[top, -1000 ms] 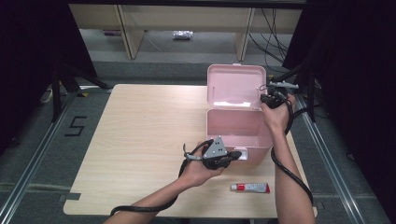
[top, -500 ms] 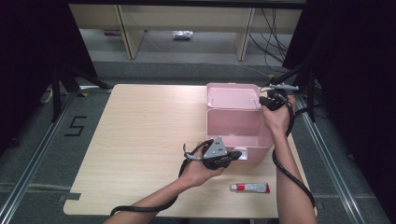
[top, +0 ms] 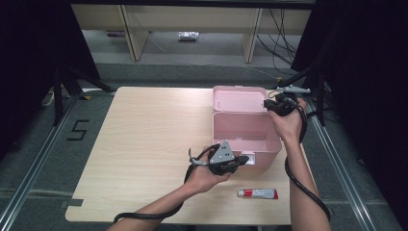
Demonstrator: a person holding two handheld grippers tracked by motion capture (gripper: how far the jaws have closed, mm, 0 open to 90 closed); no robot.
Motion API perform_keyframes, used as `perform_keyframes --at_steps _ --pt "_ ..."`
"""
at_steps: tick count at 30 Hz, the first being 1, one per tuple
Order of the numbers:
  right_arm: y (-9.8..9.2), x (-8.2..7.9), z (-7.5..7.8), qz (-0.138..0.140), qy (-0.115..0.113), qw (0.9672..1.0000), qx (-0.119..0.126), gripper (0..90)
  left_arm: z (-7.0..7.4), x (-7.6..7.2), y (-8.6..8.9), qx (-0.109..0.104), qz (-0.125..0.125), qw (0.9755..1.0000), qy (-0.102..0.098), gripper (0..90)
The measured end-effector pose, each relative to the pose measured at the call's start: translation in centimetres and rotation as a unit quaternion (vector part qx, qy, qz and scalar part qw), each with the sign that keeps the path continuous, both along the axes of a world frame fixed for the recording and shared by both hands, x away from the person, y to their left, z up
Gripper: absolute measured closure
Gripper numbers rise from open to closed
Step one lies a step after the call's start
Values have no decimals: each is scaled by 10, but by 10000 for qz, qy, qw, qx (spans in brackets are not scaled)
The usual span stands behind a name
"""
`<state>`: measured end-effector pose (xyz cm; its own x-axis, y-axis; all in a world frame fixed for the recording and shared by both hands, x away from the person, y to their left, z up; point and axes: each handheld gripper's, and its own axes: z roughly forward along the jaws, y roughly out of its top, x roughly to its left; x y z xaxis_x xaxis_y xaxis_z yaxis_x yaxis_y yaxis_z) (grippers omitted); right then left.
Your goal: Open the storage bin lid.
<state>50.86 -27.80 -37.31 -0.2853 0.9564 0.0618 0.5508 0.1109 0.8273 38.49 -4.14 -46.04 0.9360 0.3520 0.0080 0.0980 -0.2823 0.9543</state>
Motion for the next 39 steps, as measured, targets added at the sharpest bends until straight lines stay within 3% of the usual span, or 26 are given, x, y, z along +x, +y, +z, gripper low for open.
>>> perform_keyframes --at_steps 3,7,14,20,24,25,26,28,35,39 --pt "0 -6 0 181 -1 9998 -35 798 1 0 0 24 7 10000 -2 878" --pt "2 -20 -1 227 218 9995 88 782 2 0 0 40 6 10000 15 870" --pt "-4 -40 -2 545 184 9983 -11 770 9 -2 1 -96 10 9999 50 852" --pt "-6 -60 2 612 293 9977 7 757 20 -4 8 -244 46 9996 93 825" --pt "-9 -70 2 742 210 9970 -118 739 25 -6 16 -222 72 9996 178 797" --pt "-7 -72 2 687 258 9973 21 737 26 -7 21 -251 70 9993 259 791" --pt "-8 -75 1 757 231 9969 -43 732 27 -7 23 -271 77 9992 268 784" --pt "-7 -81 1 721 348 9968 55 727 29 -8 28 -266 109 9993 242 773" --pt "-11 -100 -2 885 145 9960 26 702 33 -6 50 -245 243 9990 286 695" --pt "-13 -113 -4 889 163 9959 64 685 37 -3 64 -324 411 9982 276 654"
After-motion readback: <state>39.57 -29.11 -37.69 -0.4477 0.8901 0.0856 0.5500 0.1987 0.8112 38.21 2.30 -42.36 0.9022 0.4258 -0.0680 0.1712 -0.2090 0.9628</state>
